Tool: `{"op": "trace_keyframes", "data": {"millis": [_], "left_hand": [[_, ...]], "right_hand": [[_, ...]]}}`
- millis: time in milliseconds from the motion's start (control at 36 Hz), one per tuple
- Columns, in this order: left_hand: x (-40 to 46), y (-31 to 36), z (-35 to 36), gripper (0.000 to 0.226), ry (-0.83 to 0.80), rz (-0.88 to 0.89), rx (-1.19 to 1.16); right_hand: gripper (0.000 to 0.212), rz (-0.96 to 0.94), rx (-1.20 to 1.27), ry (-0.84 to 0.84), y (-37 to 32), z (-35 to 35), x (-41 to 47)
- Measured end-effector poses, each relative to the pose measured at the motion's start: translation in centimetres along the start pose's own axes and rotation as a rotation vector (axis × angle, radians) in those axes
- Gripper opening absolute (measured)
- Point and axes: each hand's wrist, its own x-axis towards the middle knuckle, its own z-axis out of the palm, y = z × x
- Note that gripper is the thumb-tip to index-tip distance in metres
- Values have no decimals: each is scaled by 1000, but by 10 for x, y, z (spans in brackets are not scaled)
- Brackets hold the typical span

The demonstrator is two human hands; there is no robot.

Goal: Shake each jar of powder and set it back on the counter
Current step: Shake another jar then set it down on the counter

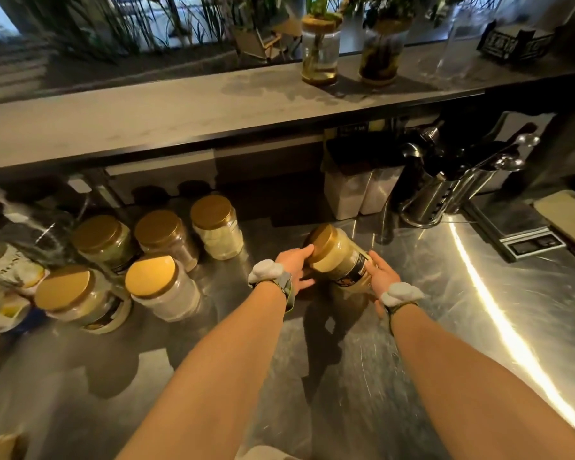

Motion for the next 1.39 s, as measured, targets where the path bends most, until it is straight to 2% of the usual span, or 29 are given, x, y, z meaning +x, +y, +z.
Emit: {"op": "trace_keyframes", "data": {"millis": [56,111,139,222,278,306,389,472,500,583,611,722,806,833,917,972,1028,1139,1278,1333,1389], "left_hand": [[-5,-7,1,51,16,85,16],[-12,-12,0,39,15,165,39],[-13,-12,3,37,1,195,64],[-18,-16,0,44,3,292,218],[-19,-21,-10,53,23,310,282],[-19,-23,-16,59,37,301,259],[-24,-30,-41,69,69,263,132],[-32,-40,-59,68,31,142,38],[-34,-44,-66,71,24,111,22],[-39,-51,-87,70,75,119,-6],[-41,-51,-86,67,88,135,0],[-43,-50,-107,65,234,225,43],[-46,-47,-127,67,317,254,12],[-48,-45,-133,60,329,267,3],[-52,-38,-149,24,354,241,-51],[-57,-35,-155,29,352,181,-124],[-58,-32,-161,54,375,145,-166],[-56,-29,-171,73,494,98,-194],[-63,-24,-169,60,542,87,-178],[-73,-24,-167,45,524,104,-127],[-82,-31,-171,31,489,138,-75]], "right_hand": [[42,26,-80,57,-5,0,0],[48,83,-185,125,-5,5,-2],[58,111,-211,142,-8,6,-3],[102,191,-196,39,5,16,10],[112,212,-103,13,42,17,53],[107,217,-64,9,52,21,60],[68,248,-75,-50,33,44,15],[59,259,-74,-90,17,59,-16],[68,266,-83,-127,18,63,-14],[121,255,-145,-216,33,82,22],[125,255,-142,-227,38,82,32],[112,267,-107,-327,28,119,21],[66,278,-88,-351,6,151,-19],[60,274,-76,-364,7,160,-20],[73,256,-98,-377,13,185,-21],[70,239,-85,-376,23,198,-12],[70,238,-104,-386,22,209,-20],[67,240,-149,-401,13,224,-34],[80,182,-317,-343,10,229,-27],[72,155,-417,-368,5,228,-33],[53,95,-495,-394,1,227,-45]]}}
